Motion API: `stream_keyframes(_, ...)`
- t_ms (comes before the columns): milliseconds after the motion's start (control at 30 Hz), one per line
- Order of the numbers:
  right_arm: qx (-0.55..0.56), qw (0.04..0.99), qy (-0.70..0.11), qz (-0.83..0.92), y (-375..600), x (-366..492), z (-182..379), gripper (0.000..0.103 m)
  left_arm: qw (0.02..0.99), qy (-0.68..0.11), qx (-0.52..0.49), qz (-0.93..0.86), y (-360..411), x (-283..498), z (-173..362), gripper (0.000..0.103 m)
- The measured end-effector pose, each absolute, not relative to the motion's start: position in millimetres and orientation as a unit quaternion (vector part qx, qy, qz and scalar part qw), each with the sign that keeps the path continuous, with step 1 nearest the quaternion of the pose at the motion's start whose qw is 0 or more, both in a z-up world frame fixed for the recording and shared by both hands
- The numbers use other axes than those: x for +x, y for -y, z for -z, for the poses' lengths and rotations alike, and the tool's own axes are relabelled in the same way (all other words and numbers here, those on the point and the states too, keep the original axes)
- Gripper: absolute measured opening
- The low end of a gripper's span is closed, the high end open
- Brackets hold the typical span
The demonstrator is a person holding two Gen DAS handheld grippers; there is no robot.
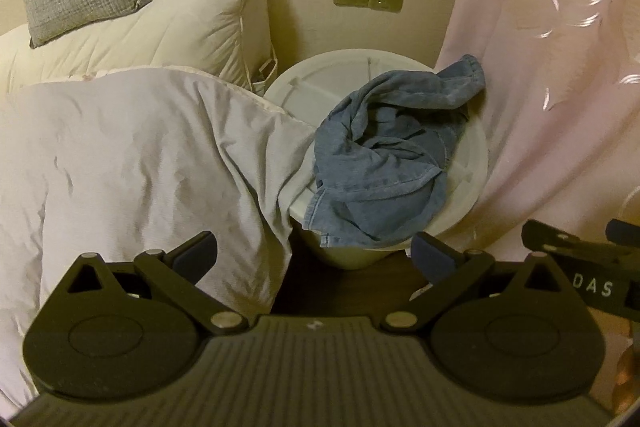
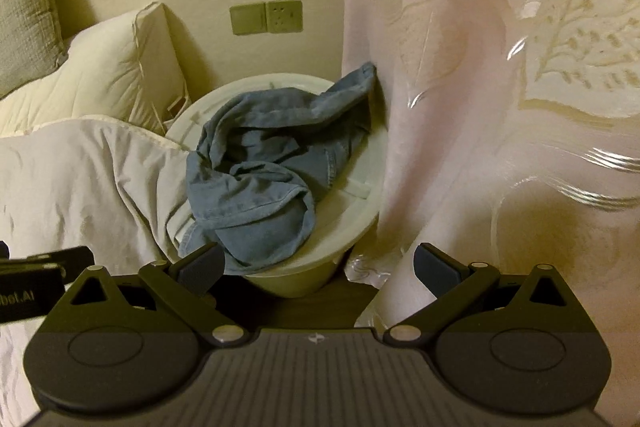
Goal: Fold clothes
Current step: 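Grasp the blue jeans with the left tool while the right tool grasps another part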
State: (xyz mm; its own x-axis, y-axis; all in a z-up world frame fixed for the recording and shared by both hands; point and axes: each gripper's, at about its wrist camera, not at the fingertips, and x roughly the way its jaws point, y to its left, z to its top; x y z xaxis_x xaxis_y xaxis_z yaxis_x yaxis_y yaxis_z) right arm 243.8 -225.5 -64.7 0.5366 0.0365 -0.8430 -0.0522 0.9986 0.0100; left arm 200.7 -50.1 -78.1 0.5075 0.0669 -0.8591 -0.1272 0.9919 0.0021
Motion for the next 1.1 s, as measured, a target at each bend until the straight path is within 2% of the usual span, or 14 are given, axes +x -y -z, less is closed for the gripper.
stream_keyframes(100, -0.013, 0.874, -0.484, -0.043, 231, 252, 75, 0.100, 0.867, -0.492, -0.037, -0.064, 52, 204, 87, 0.100)
stream_keyframes(233, -0.009, 0.872, -0.487, -0.051, 234, 259, 88, 0.093, 0.854, -0.514, -0.040, -0.067, 52, 212, 104, 0.090)
stream_keyframes(400, -0.003, 0.871, -0.488, -0.058, 235, 269, 104, 0.093, 0.836, -0.543, -0.051, -0.057, 48, 224, 128, 0.075)
stream_keyframes(600, -0.031, 0.871, -0.487, -0.060, 229, 293, 123, 0.095, 0.838, -0.545, -0.023, -0.030, 48, 253, 148, 0.065)
stream_keyframes(767, -0.014, 0.865, -0.500, -0.050, 231, 331, 133, 0.095, 0.846, -0.533, -0.017, 0.017, 43, 301, 166, 0.063)
stream_keyframes(967, 0.073, 0.843, -0.533, -0.015, 245, 382, 156, 0.094, 0.843, -0.535, -0.008, 0.064, 40, 361, 190, 0.062)
stream_keyframes(1100, 0.125, 0.827, -0.548, -0.002, 249, 407, 175, 0.085, 0.838, -0.540, 0.008, 0.083, 37, 392, 212, 0.062)
